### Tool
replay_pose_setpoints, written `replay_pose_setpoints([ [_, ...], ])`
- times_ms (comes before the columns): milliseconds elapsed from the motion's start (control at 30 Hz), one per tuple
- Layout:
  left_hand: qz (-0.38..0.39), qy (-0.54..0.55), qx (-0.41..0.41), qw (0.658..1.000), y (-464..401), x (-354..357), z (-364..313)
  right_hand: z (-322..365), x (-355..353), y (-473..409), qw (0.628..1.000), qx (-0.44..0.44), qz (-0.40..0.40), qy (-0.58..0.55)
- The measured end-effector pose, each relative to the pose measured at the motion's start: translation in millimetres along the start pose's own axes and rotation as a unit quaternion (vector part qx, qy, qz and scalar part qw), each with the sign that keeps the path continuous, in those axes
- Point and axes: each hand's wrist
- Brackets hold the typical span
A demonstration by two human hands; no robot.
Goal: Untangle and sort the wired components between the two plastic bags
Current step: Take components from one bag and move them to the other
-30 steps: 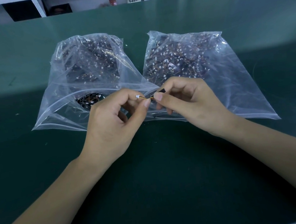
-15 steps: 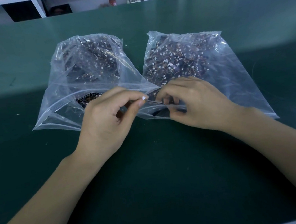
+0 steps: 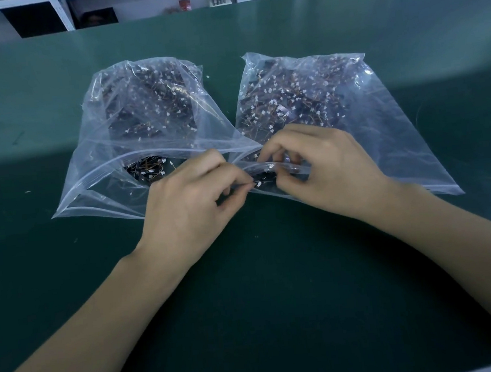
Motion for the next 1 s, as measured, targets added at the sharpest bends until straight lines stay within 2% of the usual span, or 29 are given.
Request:
replay_pose_setpoints([
  [100,0.013,-0.045,0.011,0.999,-3.1,1.6,-3.6,-0.2,1.0,0.1,1.0,0.001,0.0,-0.006],
  [267,0.095,-0.116,0.043,0.988,-2.4,2.2,-5.0,1.5,1.3,0.7,1.0,0.006,0.018,-0.012],
  [400,0.153,-0.183,0.013,0.971,-0.5,4.9,-10.0,2.9,1.9,1.1,0.999,0.01,0.029,-0.015],
  [467,0.149,-0.18,0.004,0.972,0.7,4.3,-11.5,3.5,1.7,0.9,0.999,0.013,0.03,-0.015],
  [600,0.083,-0.106,0.014,0.991,0.2,-3.0,-10.7,4.4,0.5,-0.5,0.999,0.023,0.037,-0.009],
  [700,0.049,-0.037,-0.015,0.998,-0.4,-12.2,-8.7,3.0,1.9,-0.2,0.999,0.023,0.04,0.002],
  [800,0.022,-0.063,-0.088,0.994,-1.1,-17.8,3.1,0.8,6.6,1.0,0.998,0.016,0.054,0.009],
  [900,0.041,-0.122,-0.171,0.977,-0.3,-18.0,22.0,-0.3,10.0,2.5,0.997,0.016,0.068,0.022],
  [1000,0.068,-0.127,-0.192,0.971,-0.4,-18.9,32.0,1.8,13.4,2.8,0.996,0.022,0.076,0.033],
])
Point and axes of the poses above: each hand's wrist, its own y-axis away from the middle knuckle, its own x-axis out of the palm, z = x × y, and after that the axes turned 3 degrees about -x, right-handed
